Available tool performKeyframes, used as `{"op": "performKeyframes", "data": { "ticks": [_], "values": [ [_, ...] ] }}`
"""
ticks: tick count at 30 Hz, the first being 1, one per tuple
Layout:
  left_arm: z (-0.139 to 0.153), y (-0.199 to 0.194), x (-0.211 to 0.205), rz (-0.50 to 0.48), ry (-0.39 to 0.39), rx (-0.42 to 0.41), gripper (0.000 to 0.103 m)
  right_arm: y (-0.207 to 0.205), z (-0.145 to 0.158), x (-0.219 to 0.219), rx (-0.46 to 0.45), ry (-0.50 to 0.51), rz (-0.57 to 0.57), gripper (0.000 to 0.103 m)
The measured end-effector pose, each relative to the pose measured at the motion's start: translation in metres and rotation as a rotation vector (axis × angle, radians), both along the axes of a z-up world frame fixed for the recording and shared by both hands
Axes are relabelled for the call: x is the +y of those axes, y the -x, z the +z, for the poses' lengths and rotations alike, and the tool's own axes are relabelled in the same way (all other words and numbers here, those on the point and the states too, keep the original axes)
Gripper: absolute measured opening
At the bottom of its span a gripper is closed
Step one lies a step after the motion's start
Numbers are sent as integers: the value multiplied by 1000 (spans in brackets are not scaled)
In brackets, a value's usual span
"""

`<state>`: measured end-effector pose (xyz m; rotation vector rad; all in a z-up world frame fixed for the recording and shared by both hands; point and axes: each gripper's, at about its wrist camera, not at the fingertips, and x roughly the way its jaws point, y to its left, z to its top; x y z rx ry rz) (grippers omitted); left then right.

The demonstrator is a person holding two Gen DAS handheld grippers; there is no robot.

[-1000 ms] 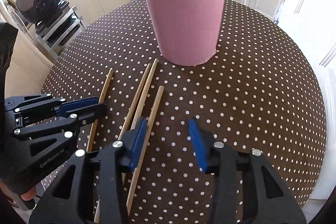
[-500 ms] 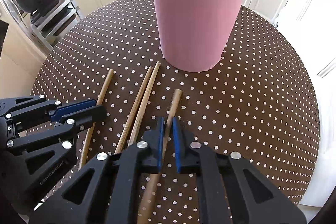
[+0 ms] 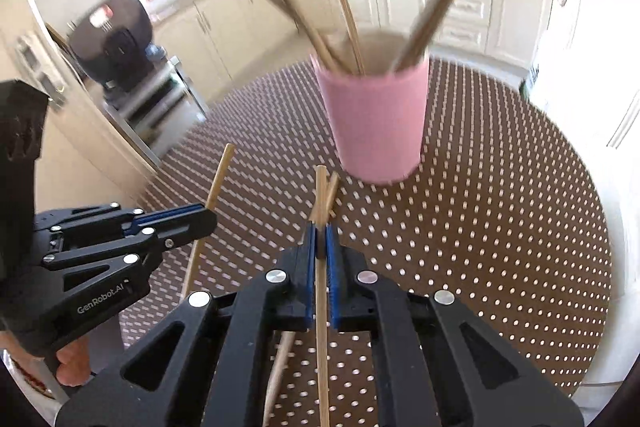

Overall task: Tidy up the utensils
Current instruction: 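Lift both held chopsticks and carry them over the pink cup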

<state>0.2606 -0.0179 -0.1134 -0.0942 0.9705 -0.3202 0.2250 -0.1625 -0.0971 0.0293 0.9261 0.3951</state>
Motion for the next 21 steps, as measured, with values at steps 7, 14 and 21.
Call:
{"op": "performKeyframes", "data": {
  "ticks": [7, 14, 21],
  "values": [
    [47, 37, 9, 33, 52, -149, 5, 33, 53, -17, -204, -104, -17, 4],
    [88, 66, 9, 43, 103, -304, 5, 58, 83, -24, -382, -158, -27, 4],
    [112, 79, 1, 41, 137, -417, 5, 76, 106, -42, -558, -220, -75, 4]
  ]
}}
